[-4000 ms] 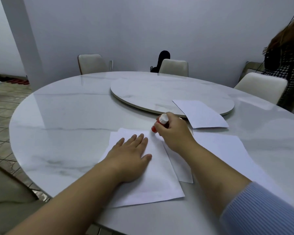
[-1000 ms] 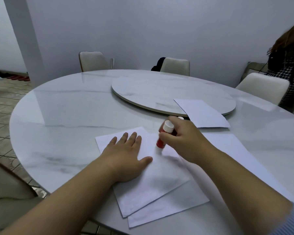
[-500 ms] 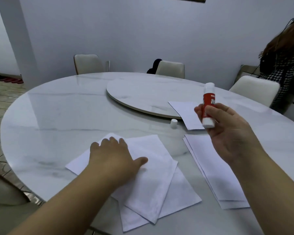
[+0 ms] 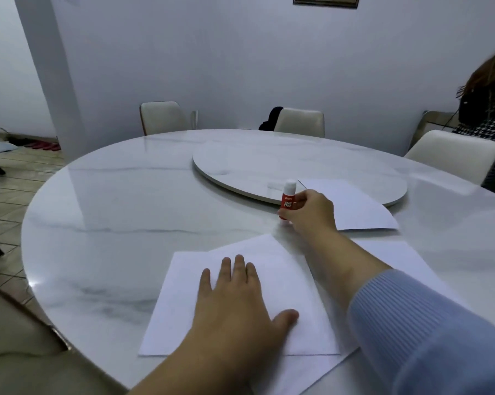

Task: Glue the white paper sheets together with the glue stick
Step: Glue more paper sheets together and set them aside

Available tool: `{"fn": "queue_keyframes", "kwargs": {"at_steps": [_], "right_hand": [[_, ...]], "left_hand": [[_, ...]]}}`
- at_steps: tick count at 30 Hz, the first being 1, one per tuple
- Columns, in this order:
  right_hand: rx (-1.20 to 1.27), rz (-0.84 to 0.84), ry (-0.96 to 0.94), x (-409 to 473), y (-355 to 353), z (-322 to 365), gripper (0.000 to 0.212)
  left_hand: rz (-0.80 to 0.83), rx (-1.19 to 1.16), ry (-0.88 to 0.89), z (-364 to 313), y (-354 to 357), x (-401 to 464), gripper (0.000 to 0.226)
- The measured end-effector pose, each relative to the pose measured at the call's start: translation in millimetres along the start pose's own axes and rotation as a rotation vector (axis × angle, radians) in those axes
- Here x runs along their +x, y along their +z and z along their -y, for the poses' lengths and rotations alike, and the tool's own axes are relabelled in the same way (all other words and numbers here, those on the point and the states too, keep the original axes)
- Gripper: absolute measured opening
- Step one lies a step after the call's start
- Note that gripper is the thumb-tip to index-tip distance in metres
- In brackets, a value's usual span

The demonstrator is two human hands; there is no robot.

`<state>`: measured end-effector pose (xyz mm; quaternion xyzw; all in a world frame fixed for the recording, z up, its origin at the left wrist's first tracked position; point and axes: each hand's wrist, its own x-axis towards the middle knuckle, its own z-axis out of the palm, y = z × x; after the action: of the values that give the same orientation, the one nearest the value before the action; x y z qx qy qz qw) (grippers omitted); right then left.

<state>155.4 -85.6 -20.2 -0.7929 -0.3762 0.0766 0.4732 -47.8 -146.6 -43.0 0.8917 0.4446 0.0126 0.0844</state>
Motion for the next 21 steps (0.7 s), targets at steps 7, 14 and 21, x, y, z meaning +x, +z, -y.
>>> {"fn": "queue_keyframes", "kwargs": {"at_steps": [7, 14, 21], "right_hand": [[-0.051, 0.075, -0.005, -6.9, -82.3, 7.7, 0.063], [-1.021, 0.724, 0.252, -97.9, -181.9, -24.8, 0.12], [-0.833, 0.386, 0.096, -113.7, -191.4, -49.2, 0.021]], "left_hand": [[0.017, -0.013, -0.013, -2.9, 0.4, -1.0, 0.094], [0.011, 0.024, -0.03, -22.0, -0.1, 7.5, 0.093], [-0.032, -0.087, -0.003, -18.0, -4.1, 13.1, 0.08]]}}
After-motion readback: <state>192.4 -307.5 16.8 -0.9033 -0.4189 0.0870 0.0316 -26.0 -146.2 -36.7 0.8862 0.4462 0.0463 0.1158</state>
